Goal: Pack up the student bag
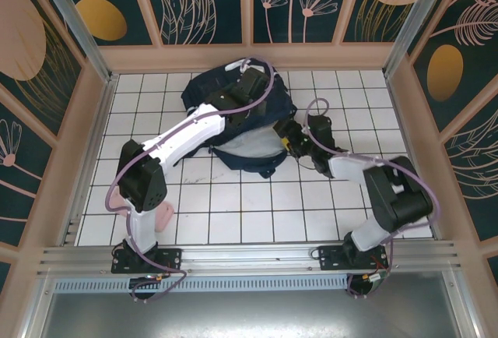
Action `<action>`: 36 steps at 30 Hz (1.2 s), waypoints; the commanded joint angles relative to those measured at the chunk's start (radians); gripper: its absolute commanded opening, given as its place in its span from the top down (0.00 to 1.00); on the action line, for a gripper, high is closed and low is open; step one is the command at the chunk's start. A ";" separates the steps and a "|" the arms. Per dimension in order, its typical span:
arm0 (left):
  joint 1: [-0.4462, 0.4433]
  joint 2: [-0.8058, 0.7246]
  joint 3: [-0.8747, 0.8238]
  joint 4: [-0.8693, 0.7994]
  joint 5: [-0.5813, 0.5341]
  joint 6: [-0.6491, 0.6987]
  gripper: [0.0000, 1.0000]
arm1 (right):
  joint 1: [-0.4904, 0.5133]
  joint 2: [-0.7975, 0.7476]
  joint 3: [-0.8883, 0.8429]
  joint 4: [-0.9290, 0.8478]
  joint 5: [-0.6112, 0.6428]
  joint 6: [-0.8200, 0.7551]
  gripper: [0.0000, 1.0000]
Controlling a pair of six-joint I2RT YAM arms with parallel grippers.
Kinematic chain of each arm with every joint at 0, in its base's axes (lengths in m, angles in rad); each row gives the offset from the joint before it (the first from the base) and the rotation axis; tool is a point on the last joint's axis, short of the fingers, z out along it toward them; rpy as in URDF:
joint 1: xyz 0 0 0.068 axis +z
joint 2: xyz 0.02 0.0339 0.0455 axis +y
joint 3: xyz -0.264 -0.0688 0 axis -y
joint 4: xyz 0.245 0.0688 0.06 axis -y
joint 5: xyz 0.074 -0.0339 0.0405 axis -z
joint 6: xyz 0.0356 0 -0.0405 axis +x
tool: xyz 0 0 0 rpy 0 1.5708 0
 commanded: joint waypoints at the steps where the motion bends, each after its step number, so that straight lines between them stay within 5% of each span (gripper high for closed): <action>1: 0.034 -0.100 -0.044 0.077 0.076 -0.059 0.42 | -0.044 -0.112 -0.074 -0.241 0.104 -0.113 0.26; 4: 0.066 -0.170 -0.146 0.103 0.085 -0.078 0.29 | -0.076 -0.204 -0.072 -0.353 0.172 -0.160 0.26; 10: 0.158 -0.332 -0.411 0.133 0.114 -0.150 0.24 | -0.048 -0.263 0.052 -0.471 0.192 -0.203 0.31; 19: 0.273 -0.526 -0.767 0.200 0.175 -0.262 0.23 | 0.095 -0.068 0.263 -0.505 0.153 -0.099 0.45; 31: 0.287 -0.540 -0.915 0.182 0.185 -0.247 0.25 | 0.134 0.191 0.474 -0.592 0.157 -0.050 0.55; 36: 0.288 -0.519 -0.935 0.196 0.213 -0.243 0.27 | 0.132 0.265 0.549 -0.609 0.184 -0.075 0.66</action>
